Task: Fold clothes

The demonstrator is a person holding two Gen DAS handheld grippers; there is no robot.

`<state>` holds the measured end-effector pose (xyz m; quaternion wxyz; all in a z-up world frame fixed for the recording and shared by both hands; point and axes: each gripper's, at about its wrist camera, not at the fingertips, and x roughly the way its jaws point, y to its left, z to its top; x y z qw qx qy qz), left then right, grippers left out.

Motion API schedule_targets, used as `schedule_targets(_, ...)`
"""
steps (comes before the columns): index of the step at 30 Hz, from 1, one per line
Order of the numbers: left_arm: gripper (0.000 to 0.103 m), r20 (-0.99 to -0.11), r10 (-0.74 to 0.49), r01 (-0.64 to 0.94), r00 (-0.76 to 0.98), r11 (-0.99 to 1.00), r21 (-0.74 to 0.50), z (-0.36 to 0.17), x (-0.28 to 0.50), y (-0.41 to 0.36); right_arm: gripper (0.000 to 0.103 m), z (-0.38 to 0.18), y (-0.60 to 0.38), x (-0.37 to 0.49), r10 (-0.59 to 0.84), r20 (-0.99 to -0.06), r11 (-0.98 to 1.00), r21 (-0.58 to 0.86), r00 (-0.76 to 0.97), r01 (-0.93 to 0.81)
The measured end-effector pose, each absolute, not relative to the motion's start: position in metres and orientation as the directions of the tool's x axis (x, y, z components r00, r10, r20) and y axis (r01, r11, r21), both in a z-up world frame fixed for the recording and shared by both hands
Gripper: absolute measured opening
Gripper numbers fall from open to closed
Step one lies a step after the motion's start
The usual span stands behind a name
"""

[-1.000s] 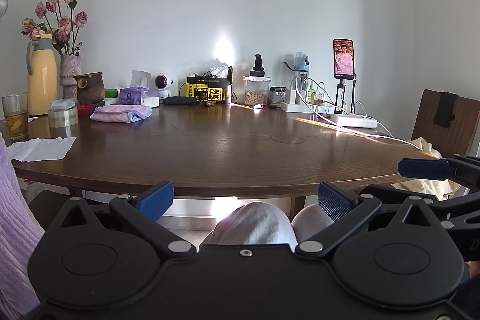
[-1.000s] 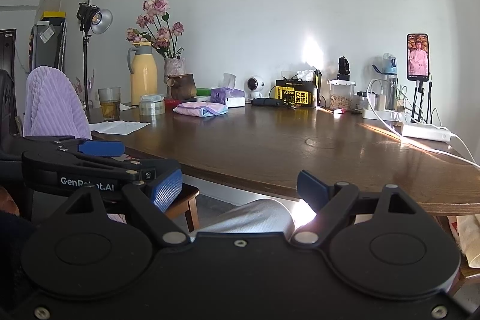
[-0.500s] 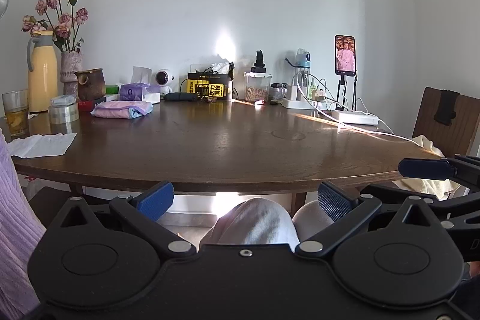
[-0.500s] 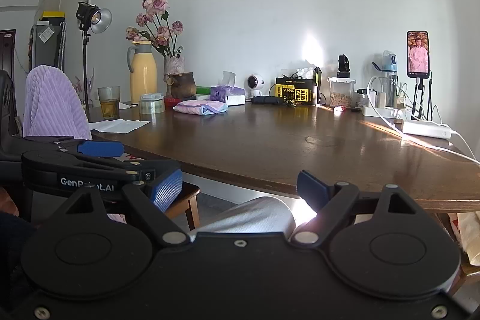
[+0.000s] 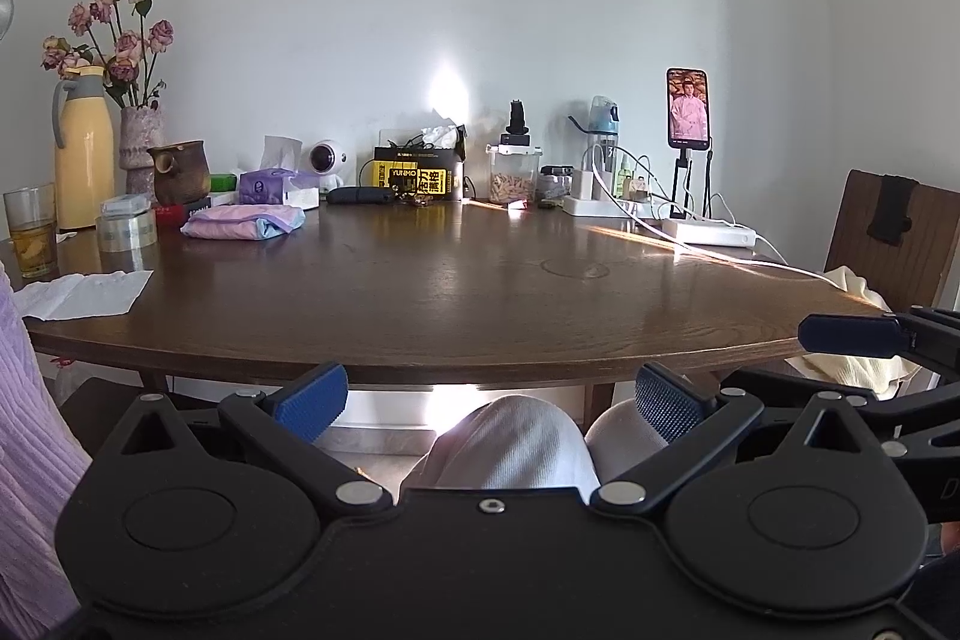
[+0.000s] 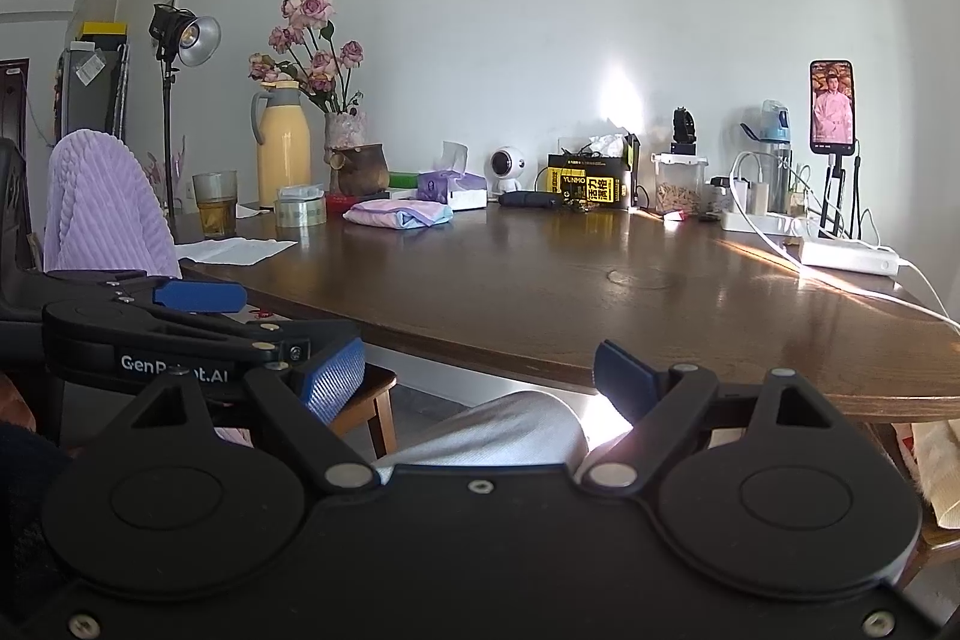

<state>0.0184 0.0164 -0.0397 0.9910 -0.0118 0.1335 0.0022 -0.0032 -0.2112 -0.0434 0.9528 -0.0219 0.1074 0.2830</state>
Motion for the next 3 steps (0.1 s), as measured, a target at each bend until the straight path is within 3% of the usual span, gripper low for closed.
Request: schedule_targets(3,0.103,-0.265,0.002,-0.008,0.964,1.0,-0.023,-0.0398,0.0181,0.0152,0.088,-0.044,-0.2104,-0.0038,0.534,-0.217,0.839,0.018,0.817,-0.544)
